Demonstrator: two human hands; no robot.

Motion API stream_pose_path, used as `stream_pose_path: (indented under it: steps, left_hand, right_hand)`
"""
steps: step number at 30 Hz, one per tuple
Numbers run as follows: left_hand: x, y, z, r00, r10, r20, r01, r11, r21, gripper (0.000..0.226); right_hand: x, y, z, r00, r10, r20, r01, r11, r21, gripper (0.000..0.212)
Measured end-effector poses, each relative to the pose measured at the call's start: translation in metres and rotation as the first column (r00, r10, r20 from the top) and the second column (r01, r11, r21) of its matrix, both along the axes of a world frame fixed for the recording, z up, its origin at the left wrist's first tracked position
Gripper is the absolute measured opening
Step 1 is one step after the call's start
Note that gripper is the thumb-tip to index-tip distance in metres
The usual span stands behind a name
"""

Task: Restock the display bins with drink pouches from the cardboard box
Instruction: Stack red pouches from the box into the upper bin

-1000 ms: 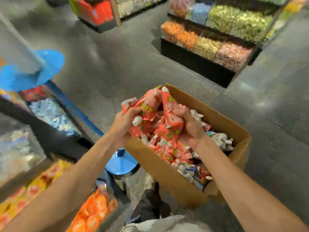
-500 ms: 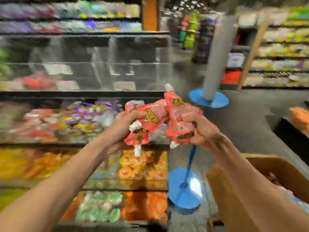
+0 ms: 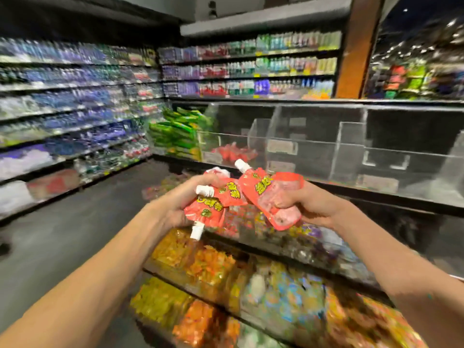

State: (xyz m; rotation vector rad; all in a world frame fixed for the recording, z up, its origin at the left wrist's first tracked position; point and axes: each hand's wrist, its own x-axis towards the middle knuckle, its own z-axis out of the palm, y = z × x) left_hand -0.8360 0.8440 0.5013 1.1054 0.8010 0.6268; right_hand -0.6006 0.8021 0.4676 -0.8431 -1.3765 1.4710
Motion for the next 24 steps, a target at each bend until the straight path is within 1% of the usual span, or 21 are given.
stream_pose_path:
  steps: [3,5,7,11,14,15,17,18,19,20,22,23,24]
  left_hand:
    - [-0.025,0.043,0.003,0.999,0.043,-0.005,-0.043,0.999,-0.007,0.006]
    - [-0.035,0.075,0.001,0.996,0.082,-0.035,-0.082,0.997,0.017,0.013]
    - [-0.037,0.104,0.001,0.994,0.096,-0.050,-0.094,0.994,0.053,0.016]
    - [-0.027,0.166,0.001,0.991,0.117,-0.063,-0.106,0.981,0.160,0.034]
    - [-0.015,0.214,0.010,0.983,0.169,-0.068,-0.148,0.959,0.243,0.049]
    - [-0.013,0.230,0.012,0.980,0.188,-0.070,-0.165,0.953,0.254,0.058]
    - [-0.009,0.259,0.021,0.972,0.228,-0.063,-0.205,0.945,0.256,0.081]
    - [-0.007,0.273,0.026,0.964,0.261,-0.056,-0.239,0.936,0.260,0.091]
    - [-0.004,0.286,0.030,0.958,0.284,-0.046,-0.262,0.928,0.264,0.094]
    - [-0.001,0.298,0.032,0.956,0.291,-0.029,-0.274,0.925,0.263,0.088]
    - [0.007,0.317,0.038,0.943,0.333,-0.003,-0.318,0.903,0.289,0.060]
    - [0.011,0.328,0.043,0.929,0.369,-0.012,-0.346,0.882,0.321,0.051]
    - [0.013,0.338,0.047,0.914,0.405,-0.035,-0.362,0.849,0.385,0.048]
  right_hand:
    - [-0.025,0.043,0.005,1.000,0.016,-0.022,-0.017,0.997,-0.070,0.038]
    - [-0.035,0.073,0.003,0.998,0.034,-0.051,-0.038,0.997,-0.065,0.053]
    - [-0.040,0.104,0.001,0.994,0.036,-0.101,-0.042,0.997,-0.064,0.061]
    - [-0.033,0.166,0.004,0.992,-0.027,-0.121,0.027,1.000,-0.004,0.054]
    - [-0.020,0.210,0.022,0.983,-0.125,-0.138,0.130,0.991,0.031,0.058]
    - [-0.017,0.221,0.030,0.975,-0.179,-0.132,0.188,0.980,0.058,0.051]
    - [-0.011,0.241,0.049,0.949,-0.289,-0.129,0.306,0.941,0.143,0.019]
    - [-0.010,0.251,0.058,0.927,-0.358,-0.113,0.373,0.910,0.180,0.009]
    - [-0.009,0.260,0.065,0.900,-0.425,-0.096,0.436,0.878,0.199,0.009]
    - [-0.008,0.269,0.069,0.873,-0.479,-0.090,0.487,0.849,0.206,0.008]
    - [-0.006,0.287,0.074,0.815,-0.572,-0.095,0.578,0.787,0.216,0.018]
    - [-0.006,0.294,0.076,0.790,-0.607,-0.086,0.609,0.762,0.223,0.021]
    - [-0.006,0.301,0.078,0.762,-0.644,-0.064,0.639,0.733,0.233,0.019]
